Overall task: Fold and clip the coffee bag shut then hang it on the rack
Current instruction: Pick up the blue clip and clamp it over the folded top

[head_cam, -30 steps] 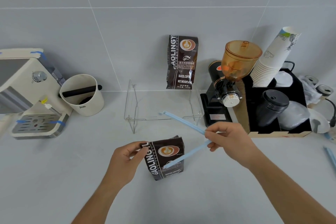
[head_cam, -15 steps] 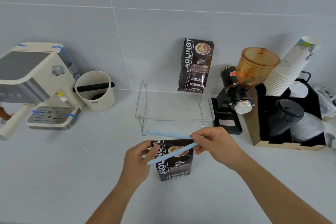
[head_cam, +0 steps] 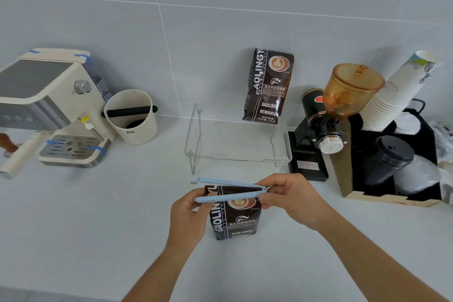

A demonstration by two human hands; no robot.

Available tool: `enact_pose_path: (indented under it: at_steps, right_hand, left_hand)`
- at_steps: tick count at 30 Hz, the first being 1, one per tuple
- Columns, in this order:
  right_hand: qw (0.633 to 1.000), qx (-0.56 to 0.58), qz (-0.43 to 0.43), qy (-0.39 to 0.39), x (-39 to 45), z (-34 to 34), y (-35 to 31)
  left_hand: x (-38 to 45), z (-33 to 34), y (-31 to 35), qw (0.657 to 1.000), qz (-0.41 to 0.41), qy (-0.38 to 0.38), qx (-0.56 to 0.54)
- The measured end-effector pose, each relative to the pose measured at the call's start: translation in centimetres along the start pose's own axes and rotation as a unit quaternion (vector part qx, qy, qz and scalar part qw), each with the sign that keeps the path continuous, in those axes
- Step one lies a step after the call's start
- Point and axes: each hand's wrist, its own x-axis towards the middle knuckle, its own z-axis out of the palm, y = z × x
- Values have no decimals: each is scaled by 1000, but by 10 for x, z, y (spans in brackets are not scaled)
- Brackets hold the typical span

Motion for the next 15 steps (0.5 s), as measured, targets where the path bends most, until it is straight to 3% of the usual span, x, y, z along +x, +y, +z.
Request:
enact_pose_path:
  at_steps: [10, 13, 15]
  right_hand:
    - [996, -75, -31, 36, -6, 1, 6]
    - [995, -89, -37, 36, -8, 3, 6]
    - [994, -97, -44, 35, -8, 3, 6]
  left_hand:
    - [8, -38, 6, 989, 32, -76, 120]
    - [21, -54, 24, 955, 85, -147, 242]
    - [32, -58, 40, 901, 137, -207, 356]
